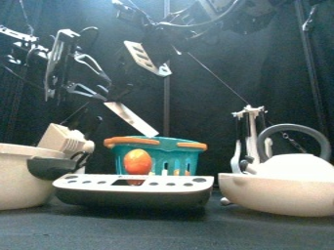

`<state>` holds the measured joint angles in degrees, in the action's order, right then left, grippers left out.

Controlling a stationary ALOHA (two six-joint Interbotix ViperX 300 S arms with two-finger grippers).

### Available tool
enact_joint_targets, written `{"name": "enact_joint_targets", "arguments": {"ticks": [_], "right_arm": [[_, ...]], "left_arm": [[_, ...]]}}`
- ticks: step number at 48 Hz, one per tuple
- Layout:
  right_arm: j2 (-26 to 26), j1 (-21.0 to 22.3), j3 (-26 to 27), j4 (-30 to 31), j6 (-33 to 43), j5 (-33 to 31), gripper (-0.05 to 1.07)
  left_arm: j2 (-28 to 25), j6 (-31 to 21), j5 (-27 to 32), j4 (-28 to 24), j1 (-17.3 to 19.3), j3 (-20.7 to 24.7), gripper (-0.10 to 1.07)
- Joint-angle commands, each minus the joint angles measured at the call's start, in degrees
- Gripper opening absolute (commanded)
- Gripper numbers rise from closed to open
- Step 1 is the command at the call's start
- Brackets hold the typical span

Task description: Grab knife with other hand

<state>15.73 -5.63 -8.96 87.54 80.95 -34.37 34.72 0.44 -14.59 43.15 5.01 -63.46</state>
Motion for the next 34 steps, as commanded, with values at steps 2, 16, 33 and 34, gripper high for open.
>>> {"name": "enact_joint_targets", "arguments": {"ticks": [2, 16, 33, 34], "right_arm": [[-1.3, 0.2, 1.6, 0.2, 0.1, -0.1, 0.48], [-1.3, 0.4, 1.6, -0.1, 0.1, -0.1, 0.48], [-1.9, 0.4, 1.1, -3.5, 0.3, 3.3, 0.55], [-2.2, 0.4, 1.1, -4.5, 0.3, 4.8, 0.58]], "left_arm": [[-0.6, 0.2, 0.4, -0.4, 0.0, 1.9, 0.65], [-0.6, 0.1, 6.7, -4.4, -0.3, 2.5, 0.65], [-0.6, 0.4, 6.9, -2.9, 0.4, 2.0, 0.43], [-0.6, 0.4, 6.8, -3.6, 0.4, 1.8, 0.43]]}}
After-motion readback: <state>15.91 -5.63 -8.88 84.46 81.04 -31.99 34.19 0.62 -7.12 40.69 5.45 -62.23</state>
